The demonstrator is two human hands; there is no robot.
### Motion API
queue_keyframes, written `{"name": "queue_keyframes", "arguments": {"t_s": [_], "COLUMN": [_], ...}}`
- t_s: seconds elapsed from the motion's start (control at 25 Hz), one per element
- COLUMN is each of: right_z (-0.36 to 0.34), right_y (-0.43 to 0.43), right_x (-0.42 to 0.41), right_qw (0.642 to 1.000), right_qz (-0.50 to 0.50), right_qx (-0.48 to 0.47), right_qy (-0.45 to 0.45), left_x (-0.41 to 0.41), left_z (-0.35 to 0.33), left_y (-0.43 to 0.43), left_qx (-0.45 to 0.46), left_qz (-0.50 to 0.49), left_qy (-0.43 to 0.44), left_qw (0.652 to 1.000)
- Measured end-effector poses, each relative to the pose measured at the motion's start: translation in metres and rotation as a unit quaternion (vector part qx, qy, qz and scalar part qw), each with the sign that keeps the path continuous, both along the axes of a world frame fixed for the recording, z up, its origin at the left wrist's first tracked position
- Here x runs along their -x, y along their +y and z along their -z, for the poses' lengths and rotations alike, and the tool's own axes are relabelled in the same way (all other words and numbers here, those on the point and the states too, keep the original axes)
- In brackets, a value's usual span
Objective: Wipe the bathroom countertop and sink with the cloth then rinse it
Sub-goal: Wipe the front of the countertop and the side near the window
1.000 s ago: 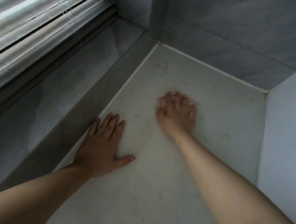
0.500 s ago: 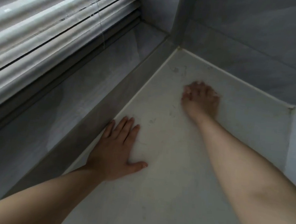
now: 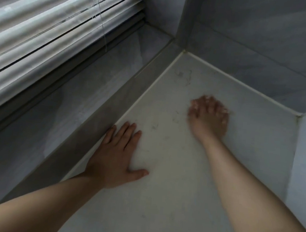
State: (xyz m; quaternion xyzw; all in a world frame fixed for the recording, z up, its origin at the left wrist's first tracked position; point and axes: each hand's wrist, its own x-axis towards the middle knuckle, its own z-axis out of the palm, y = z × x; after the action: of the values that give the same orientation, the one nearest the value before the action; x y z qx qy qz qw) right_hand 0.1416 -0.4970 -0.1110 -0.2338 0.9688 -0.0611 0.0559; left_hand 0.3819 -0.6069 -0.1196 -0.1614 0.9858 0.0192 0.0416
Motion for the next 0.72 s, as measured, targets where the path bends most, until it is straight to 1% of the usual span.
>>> {"name": "queue_keyframes", "arguments": {"t_s": [0.04, 0.08, 0.12, 0.16, 0.2, 0.24, 0.28, 0.32, 0.36, 0.4, 0.44, 0.48, 0.52, 0.6, 0.64, 0.68, 0.72], "right_z": [0.002, 0.004, 0.002, 0.006, 0.009, 0.010, 0.012, 0.009, 0.008, 0.005, 0.004, 0.003, 0.000, -0.003, -0.002, -0.001, 0.000], "right_y": [-0.012, -0.016, -0.009, 0.007, 0.028, 0.049, 0.066, 0.075, 0.074, 0.061, 0.040, 0.016, -0.008, -0.031, -0.026, -0.011, 0.011], "right_x": [-0.023, -0.051, -0.077, -0.094, -0.099, -0.092, -0.076, -0.058, -0.042, -0.035, -0.037, -0.047, -0.065, -0.105, -0.113, -0.110, -0.103], "right_qw": [0.998, 0.987, 0.970, 0.954, 0.951, 0.963, 0.981, 0.996, 0.999, 0.996, 0.996, 0.999, 0.998, 0.976, 0.966, 0.966, 0.974], "right_qz": [-0.069, -0.160, -0.241, -0.296, -0.303, -0.263, -0.187, -0.082, 0.024, 0.088, 0.087, 0.030, -0.052, -0.207, -0.249, -0.253, -0.214], "right_qx": [0.006, 0.014, 0.017, 0.025, 0.031, 0.021, 0.003, -0.008, -0.013, -0.016, -0.002, 0.022, 0.043, 0.060, 0.060, 0.060, 0.075], "right_qy": [0.006, 0.009, 0.018, 0.039, 0.049, 0.054, 0.050, 0.041, 0.019, 0.005, 0.009, 0.009, -0.001, -0.038, -0.034, -0.014, 0.011], "left_x": [-0.001, -0.001, -0.001, -0.001, -0.002, -0.002, -0.001, -0.001, -0.001, -0.001, -0.001, -0.002, -0.003, -0.007, -0.009, -0.010, -0.011], "left_z": [0.000, 0.000, 0.000, 0.000, 0.000, 0.000, 0.000, 0.000, 0.001, 0.001, 0.001, 0.001, 0.001, 0.001, 0.001, 0.001, 0.002], "left_y": [0.000, 0.000, 0.000, 0.000, 0.000, 0.000, 0.000, 0.000, 0.000, 0.000, 0.000, 0.000, 0.000, 0.002, 0.003, 0.003, 0.003], "left_qx": [-0.001, -0.001, 0.000, 0.000, -0.001, -0.003, -0.003, -0.003, -0.003, -0.002, -0.002, -0.003, -0.009, -0.026, -0.034, -0.039, -0.042], "left_qz": [-0.001, -0.001, -0.001, -0.002, -0.002, -0.002, -0.003, -0.004, -0.004, -0.004, -0.003, -0.002, -0.002, -0.017, -0.027, -0.034, -0.035], "left_qy": [0.000, -0.001, 0.000, 0.001, 0.002, 0.001, 0.001, 0.004, 0.008, 0.015, 0.025, 0.037, 0.053, 0.103, 0.131, 0.150, 0.157], "left_qw": [1.000, 1.000, 1.000, 1.000, 1.000, 1.000, 1.000, 1.000, 1.000, 1.000, 1.000, 0.999, 0.999, 0.994, 0.990, 0.987, 0.986]}}
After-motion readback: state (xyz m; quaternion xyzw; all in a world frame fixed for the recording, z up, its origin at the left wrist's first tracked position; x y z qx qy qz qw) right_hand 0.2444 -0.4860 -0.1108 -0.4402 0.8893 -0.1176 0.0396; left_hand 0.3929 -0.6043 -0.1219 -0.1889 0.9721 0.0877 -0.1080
